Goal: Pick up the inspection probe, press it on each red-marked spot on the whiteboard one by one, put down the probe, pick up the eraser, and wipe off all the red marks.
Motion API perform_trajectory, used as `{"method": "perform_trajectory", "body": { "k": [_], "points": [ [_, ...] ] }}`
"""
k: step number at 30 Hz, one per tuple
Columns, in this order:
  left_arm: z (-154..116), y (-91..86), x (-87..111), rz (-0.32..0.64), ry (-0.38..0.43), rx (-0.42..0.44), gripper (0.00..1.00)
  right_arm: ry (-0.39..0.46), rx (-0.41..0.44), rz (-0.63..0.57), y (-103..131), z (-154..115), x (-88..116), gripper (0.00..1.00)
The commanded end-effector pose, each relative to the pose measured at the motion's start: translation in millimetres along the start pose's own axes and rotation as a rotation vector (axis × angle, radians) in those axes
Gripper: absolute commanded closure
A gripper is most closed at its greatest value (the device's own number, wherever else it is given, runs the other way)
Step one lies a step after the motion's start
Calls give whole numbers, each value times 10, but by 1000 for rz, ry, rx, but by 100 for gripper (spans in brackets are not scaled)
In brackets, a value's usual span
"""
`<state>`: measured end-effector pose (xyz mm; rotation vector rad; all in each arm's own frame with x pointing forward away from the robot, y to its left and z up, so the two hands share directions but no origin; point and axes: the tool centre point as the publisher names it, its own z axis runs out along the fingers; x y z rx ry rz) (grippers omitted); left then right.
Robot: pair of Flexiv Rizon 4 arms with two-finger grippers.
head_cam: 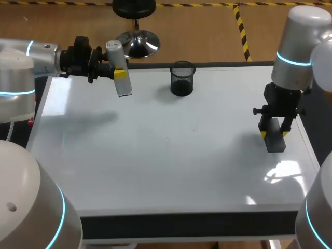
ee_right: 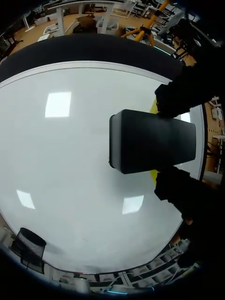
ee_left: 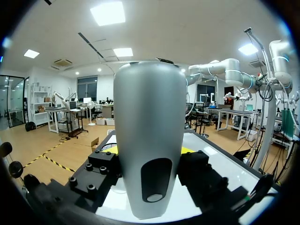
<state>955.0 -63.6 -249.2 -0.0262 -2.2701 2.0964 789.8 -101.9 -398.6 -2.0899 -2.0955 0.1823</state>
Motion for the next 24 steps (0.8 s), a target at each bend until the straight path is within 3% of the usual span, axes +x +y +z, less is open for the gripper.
{"method": "perform_trajectory", "body": {
  "k": [1, 7, 24],
  "points": [
    [4, -15, 4, 1, -2, -1, 100, 3, 7, -1, 84, 27, -34, 100],
    [4, -15, 4, 1, -2, -1, 100, -38, -20, 48, 131, 24, -50, 100],
    [4, -15, 4, 1, -2, -1, 100, -55, -48, 27, 241, 93, 4, 100]
  ]
}}
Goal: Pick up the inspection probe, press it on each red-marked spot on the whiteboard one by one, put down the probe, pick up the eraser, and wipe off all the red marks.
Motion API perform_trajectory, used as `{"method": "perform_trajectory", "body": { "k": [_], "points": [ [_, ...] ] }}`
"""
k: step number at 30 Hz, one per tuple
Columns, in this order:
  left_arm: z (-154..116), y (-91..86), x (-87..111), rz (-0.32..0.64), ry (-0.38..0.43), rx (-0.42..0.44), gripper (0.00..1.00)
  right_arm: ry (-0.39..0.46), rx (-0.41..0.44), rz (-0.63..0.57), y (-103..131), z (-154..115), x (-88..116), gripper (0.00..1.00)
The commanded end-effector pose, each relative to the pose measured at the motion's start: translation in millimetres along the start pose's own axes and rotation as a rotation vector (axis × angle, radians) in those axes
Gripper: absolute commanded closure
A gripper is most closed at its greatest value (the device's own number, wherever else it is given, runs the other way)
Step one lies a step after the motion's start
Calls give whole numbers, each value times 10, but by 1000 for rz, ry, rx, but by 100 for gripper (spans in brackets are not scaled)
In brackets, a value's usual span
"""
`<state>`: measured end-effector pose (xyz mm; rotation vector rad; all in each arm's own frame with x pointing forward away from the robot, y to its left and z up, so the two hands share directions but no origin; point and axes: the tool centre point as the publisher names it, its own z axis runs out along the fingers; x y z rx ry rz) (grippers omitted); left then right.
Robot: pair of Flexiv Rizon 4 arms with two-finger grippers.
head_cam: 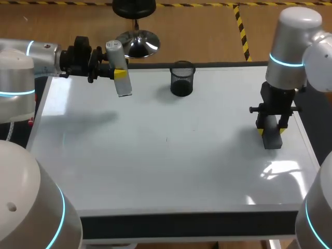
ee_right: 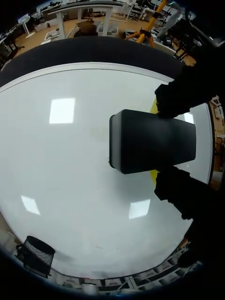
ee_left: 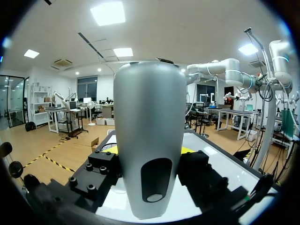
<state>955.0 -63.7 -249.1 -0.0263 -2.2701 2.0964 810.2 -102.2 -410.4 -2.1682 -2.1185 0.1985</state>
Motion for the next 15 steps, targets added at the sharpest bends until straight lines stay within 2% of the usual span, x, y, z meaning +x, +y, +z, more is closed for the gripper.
{"method": "perform_trajectory", "body": {
  "k": [1, 9, 10, 11, 15],
  "points": [
    [4, -15, 4, 1, -2, -1, 100, -2, -3, -1, 17, 30, 13, 100],
    [4, -15, 4, 1, -2, -1, 100, -3, -7, -7, 23, 88, 21, 99],
    [4, -15, 4, 1, -2, -1, 100, -2, -7, -7, 23, 105, 18, 90],
    [4, -15, 4, 1, -2, -1, 100, -1, -6, -7, 25, 123, 19, 86],
    [4, -15, 4, 1, -2, -1, 100, 8, -8, -2, 29, 154, 16, 85]
  ]
}}
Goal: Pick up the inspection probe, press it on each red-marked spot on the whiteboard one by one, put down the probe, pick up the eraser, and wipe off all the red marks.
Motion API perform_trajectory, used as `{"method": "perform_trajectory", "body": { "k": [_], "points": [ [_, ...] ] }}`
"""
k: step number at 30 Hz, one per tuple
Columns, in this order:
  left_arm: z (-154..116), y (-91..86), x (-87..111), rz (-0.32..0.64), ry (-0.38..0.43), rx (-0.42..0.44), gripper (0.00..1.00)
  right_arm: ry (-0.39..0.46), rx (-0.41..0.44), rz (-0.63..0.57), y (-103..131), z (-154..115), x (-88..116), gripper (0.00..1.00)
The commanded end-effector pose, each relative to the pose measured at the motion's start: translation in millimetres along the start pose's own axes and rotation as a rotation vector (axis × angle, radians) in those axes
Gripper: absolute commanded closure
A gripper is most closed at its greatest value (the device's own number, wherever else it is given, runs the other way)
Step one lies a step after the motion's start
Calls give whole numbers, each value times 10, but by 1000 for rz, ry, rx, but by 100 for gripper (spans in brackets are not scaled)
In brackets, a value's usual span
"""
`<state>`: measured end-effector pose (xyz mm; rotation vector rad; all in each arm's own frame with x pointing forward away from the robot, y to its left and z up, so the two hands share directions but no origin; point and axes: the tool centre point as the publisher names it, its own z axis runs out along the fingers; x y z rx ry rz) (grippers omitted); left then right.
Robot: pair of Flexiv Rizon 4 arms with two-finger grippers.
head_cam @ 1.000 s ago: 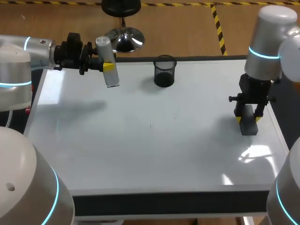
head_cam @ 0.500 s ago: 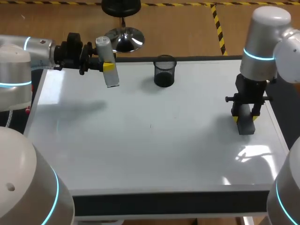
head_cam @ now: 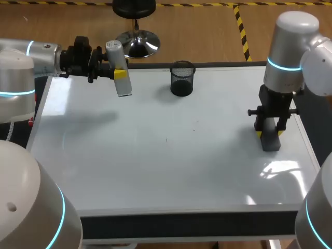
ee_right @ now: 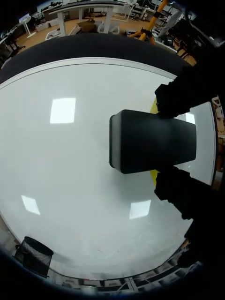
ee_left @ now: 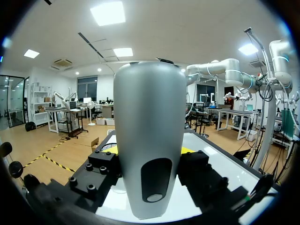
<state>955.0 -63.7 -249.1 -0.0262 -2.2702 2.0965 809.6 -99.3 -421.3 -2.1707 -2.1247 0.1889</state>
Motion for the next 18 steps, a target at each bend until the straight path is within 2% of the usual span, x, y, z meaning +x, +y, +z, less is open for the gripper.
{"method": "perform_trajectory", "body": {
  "k": [1, 4, 5, 6, 7, 18],
  "points": [
    [4, -15, 4, 1, -2, -1, 100, 8, 0, 2, 18, 52, -13, 80],
    [4, -15, 4, 1, -2, -1, 100, 11, -2, 9, 22, 64, -5, 61],
    [4, -15, 4, 1, -2, -1, 100, 11, -5, 5, 19, 61, -1, 29],
    [4, -15, 4, 1, -2, -1, 100, 6, -4, 8, 14, 54, 4, 6],
    [4, -15, 4, 1, -2, -1, 100, 6, -5, 16, 5, 38, 3, 0],
    [4, -15, 4, 1, -2, -1, 100, -52, -25, 11, -46, -302, 78, 0]
  ]
}}
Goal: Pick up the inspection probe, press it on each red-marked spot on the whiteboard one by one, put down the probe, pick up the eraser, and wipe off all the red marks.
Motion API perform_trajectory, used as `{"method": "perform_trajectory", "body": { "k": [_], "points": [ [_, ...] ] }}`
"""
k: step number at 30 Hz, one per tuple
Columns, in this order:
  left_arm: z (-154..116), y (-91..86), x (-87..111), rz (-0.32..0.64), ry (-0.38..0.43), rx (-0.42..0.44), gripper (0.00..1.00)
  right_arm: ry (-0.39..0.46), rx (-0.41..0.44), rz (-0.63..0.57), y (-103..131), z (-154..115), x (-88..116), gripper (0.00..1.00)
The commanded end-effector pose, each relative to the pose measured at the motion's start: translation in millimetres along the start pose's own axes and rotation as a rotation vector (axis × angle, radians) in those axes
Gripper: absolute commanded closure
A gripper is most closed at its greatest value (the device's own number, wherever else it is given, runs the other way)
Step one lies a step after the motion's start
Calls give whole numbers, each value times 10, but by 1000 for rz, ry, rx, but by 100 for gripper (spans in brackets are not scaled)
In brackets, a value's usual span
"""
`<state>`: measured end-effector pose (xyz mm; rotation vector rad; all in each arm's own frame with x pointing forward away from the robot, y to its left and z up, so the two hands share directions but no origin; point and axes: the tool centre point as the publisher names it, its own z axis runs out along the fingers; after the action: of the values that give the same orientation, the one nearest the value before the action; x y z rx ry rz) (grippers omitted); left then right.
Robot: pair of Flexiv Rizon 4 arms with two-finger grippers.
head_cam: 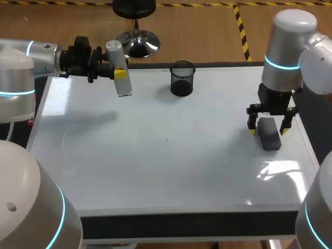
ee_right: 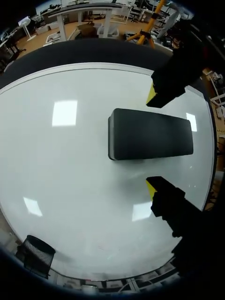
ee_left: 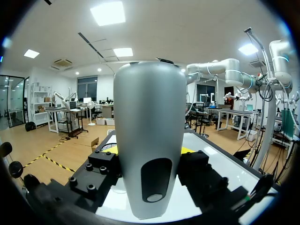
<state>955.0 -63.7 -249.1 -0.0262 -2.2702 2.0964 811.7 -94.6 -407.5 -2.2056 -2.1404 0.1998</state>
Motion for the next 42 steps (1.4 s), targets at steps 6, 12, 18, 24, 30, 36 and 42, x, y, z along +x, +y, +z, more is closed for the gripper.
{"method": "perform_trajectory", "body": {
  "k": [6, 12, 18, 24, 30, 36, 42],
  "points": [
    [4, -15, 4, 1, -2, -1, 100, -59, -26, 26, -106, -365, 41, 0],
    [4, -15, 4, 1, -2, -1, 100, -71, -105, 82, -236, -596, 10, 0],
    [4, -15, 4, 1, -2, -1, 100, -91, -136, 81, -270, -765, 54, 0],
    [4, -15, 4, 1, -2, -1, 100, -73, -226, 36, -295, -930, 113, 0],
    [4, -15, 4, 1, -2, -1, 100, -68, -242, 26, -301, -959, 122, 0],
    [4, -15, 4, 1, -2, -1, 100, -68, -242, 26, -301, -959, 122, 0],
    [4, -15, 4, 1, -2, -1, 100, -68, -242, 26, -301, -959, 122, 0]
  ]
}}
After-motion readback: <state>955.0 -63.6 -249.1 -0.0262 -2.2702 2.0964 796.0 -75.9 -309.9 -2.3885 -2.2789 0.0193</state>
